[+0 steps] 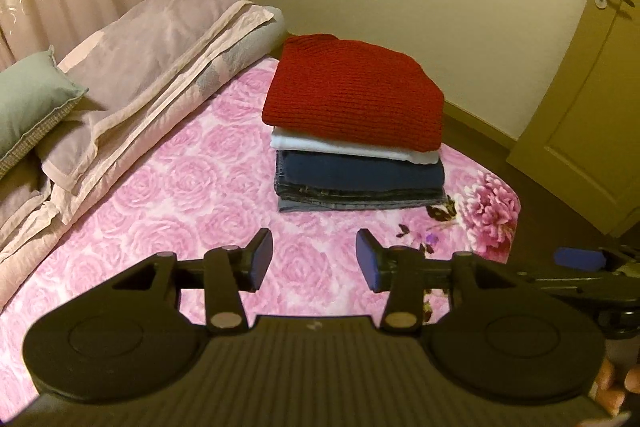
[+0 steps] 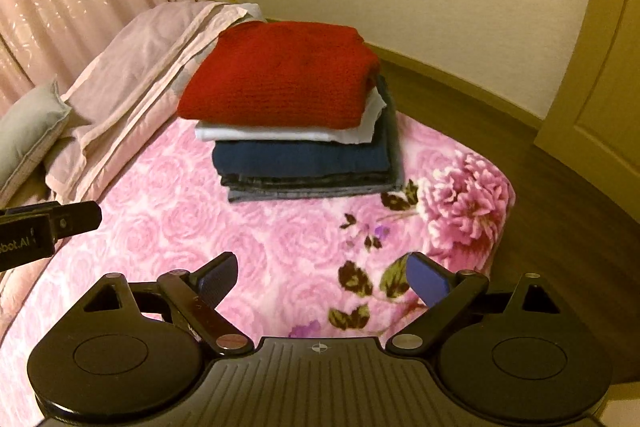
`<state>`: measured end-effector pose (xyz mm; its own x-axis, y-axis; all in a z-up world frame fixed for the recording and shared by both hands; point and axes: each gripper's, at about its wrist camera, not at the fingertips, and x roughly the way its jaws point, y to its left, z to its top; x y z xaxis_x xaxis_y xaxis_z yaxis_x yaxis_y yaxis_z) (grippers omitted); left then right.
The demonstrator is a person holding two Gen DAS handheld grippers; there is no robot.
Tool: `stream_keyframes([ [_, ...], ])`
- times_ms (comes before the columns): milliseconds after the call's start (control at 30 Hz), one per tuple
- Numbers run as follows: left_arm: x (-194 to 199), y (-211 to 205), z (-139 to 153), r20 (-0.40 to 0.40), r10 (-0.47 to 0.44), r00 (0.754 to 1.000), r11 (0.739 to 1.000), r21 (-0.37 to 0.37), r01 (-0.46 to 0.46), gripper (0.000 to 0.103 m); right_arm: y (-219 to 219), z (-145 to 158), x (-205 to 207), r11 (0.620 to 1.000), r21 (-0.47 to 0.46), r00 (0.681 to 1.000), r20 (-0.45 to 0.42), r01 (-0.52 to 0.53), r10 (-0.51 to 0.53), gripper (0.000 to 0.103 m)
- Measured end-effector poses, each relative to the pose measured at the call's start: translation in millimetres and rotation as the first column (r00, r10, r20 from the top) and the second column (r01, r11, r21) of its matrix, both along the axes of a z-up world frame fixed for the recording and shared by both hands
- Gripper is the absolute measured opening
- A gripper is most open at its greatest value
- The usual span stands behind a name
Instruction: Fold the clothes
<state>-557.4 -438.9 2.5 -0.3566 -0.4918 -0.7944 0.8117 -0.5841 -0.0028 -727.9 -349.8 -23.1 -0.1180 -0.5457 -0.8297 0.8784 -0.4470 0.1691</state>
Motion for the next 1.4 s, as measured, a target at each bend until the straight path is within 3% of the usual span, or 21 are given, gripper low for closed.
stream_keyframes([
  [367, 26, 13, -17, 0.020, 0.026, 0.999, 0.999, 0.036, -0.027, 0.043, 8, -2, 25, 1.000, 0.006, 1.000, -0.011, -0.015, 0.015, 0.094],
  [667, 38, 10, -26, 0.032, 0.050, 0.998, 0.998, 0.036, -0.051, 0.050, -1, -1, 36, 1.000, 0.018, 0.999, -0.042, -0.022, 0.023, 0.094],
  [1400, 19, -12, -49, 0.027, 0.051, 0.998, 0.995, 0.085, -0.054, 0.050, -29, -19, 18, 0.996, 0.084, 0.999, -0.041, -0.025, 0.028, 0.094],
])
